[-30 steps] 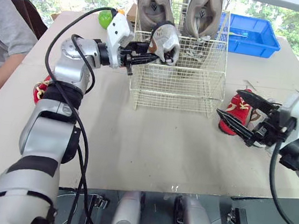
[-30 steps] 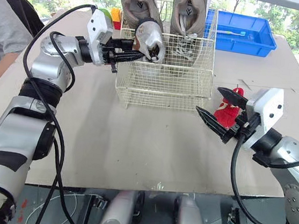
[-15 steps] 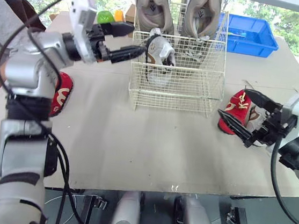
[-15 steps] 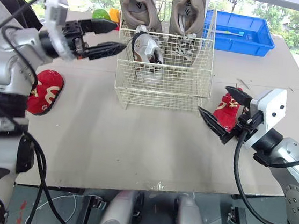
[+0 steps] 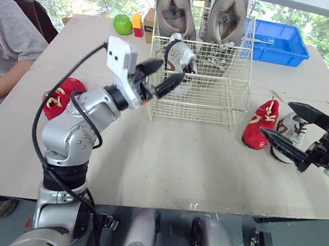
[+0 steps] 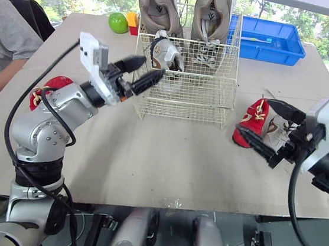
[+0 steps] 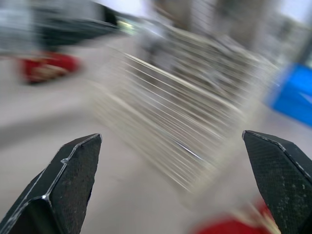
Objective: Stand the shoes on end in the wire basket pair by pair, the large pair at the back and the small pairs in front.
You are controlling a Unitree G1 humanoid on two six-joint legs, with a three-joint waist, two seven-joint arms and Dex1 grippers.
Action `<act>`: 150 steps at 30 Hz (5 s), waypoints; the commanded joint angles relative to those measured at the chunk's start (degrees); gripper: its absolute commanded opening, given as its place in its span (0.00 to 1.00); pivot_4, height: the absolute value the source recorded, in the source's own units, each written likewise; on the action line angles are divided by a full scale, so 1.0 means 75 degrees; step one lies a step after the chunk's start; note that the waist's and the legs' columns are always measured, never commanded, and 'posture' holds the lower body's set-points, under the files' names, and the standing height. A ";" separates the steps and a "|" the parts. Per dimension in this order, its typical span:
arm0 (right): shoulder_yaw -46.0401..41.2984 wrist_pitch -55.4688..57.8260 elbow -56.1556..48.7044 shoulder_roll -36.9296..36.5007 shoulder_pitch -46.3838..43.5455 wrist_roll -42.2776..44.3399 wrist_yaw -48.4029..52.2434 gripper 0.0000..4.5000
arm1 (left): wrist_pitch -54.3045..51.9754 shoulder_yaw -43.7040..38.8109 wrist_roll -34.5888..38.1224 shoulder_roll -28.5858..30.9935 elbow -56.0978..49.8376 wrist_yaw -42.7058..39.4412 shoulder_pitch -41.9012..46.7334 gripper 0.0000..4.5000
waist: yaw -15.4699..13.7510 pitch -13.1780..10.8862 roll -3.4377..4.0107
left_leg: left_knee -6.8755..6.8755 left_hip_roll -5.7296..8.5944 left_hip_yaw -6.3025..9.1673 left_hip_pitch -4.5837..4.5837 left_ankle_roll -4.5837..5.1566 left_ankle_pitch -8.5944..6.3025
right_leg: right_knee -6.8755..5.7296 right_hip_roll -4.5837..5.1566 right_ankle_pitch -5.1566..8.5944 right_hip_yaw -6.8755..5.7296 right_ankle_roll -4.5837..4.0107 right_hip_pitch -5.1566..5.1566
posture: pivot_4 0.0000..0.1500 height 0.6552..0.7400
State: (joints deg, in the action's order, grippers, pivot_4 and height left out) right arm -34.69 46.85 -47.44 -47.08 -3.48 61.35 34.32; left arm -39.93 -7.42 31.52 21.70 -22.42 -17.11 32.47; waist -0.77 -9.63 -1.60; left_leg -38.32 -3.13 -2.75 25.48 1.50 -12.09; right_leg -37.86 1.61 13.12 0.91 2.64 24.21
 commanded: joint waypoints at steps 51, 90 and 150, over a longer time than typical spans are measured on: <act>0.2364 -0.1610 -0.0362 0.0262 -0.0470 -0.0798 -0.0859 1.00 | 0.6978 0.0653 -0.2387 0.0783 0.5901 -0.3243 0.2399 0.01 | 0.0001 -0.0003 -0.0002 | -0.0003 0.0008 0.0002 0.0017 0.0001 0.0000 | 0.0003 0.0006 0.0000 -0.0004 0.0001 0.0004 | 1.00 1.00; 0.1564 -0.0883 -0.0109 -0.0066 0.0629 -0.1351 -0.2098 1.00 | 0.1999 -0.1002 0.0393 0.1612 0.3052 -0.3996 0.0814 0.80 | 0.0038 0.0003 -0.0004 | -0.0004 -0.0003 -0.0001 -0.0003 0.0000 0.0001 | -0.0011 0.0000 0.0001 0.0005 -0.0001 -0.0002 | 1.00 1.00; 0.3683 -0.3648 0.4616 0.3714 -0.5834 -0.6127 -0.3913 0.01 | 0.0611 0.0531 0.2458 0.1011 -0.1041 -0.3380 -0.2842 0.81 | 0.0284 -0.0033 0.0059 | 0.0039 0.0005 -0.0036 -0.0080 0.0032 -0.0021 | -0.0004 -0.0006 0.0024 0.0083 -0.0016 -0.0026 | 1.00 1.00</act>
State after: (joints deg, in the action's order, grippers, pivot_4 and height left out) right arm -9.31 31.10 -15.15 -20.47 -46.44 22.71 7.53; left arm -37.23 -1.39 50.05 29.49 -28.15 -43.32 10.90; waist 1.36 -9.88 -1.16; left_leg -38.03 -3.06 -3.08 24.95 1.74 -12.25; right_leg -37.89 1.62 13.29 1.57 2.53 24.07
